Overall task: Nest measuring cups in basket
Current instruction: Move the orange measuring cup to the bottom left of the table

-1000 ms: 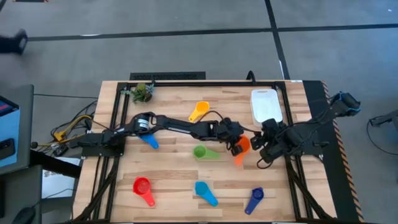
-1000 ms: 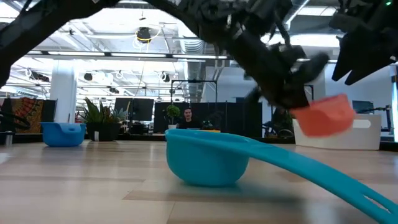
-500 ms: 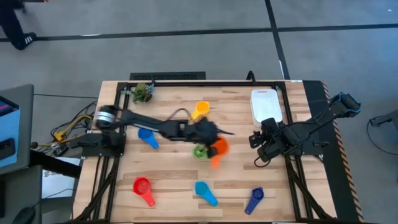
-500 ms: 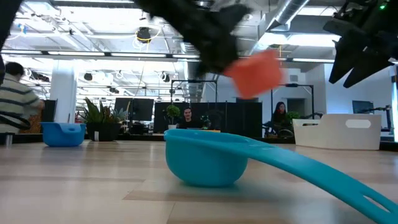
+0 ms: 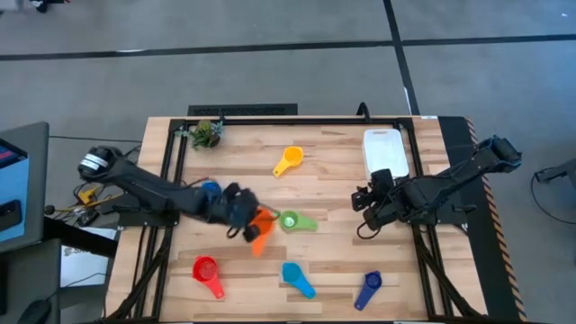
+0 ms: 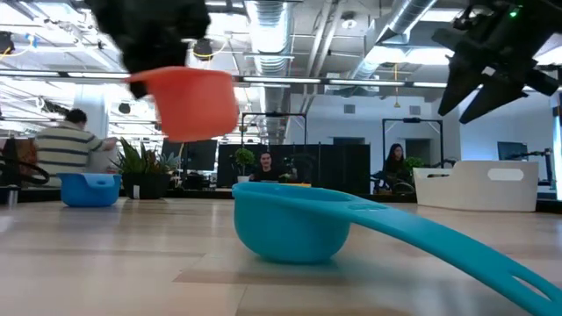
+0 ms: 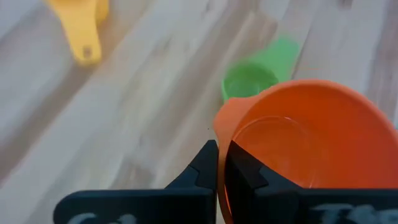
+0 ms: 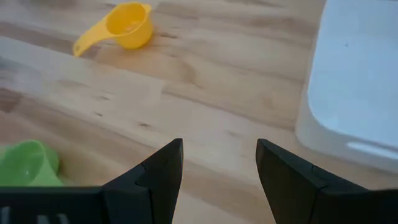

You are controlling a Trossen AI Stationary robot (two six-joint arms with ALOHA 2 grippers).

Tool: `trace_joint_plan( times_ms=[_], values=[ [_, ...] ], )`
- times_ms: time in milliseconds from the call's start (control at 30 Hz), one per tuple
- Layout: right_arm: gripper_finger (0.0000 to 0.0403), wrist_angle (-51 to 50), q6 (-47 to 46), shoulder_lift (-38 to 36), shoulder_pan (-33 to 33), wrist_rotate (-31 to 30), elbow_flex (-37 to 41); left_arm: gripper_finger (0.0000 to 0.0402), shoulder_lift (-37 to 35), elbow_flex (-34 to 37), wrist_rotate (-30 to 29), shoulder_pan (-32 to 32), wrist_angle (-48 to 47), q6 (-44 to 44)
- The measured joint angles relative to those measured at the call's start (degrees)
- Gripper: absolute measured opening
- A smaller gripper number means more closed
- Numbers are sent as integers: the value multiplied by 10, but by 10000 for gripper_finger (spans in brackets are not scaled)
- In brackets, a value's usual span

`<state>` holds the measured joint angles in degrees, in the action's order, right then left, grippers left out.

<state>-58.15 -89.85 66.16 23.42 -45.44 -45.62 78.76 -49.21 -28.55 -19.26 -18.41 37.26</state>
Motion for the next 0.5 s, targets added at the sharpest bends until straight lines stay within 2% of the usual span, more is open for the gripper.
trace_joint_plan(
  times_ms=[100, 200, 500],
  values=[
    [225, 9, 2, 19, 0, 0, 0, 0, -2, 0, -28, -44, -45, 68],
    [225, 15, 2, 37, 0, 1, 0, 0, 1, 3, -29, -82, -65, 135],
    [225, 40, 3, 59, 0, 1, 0, 0, 1, 41, -44, -175, -78, 311]
  ],
)
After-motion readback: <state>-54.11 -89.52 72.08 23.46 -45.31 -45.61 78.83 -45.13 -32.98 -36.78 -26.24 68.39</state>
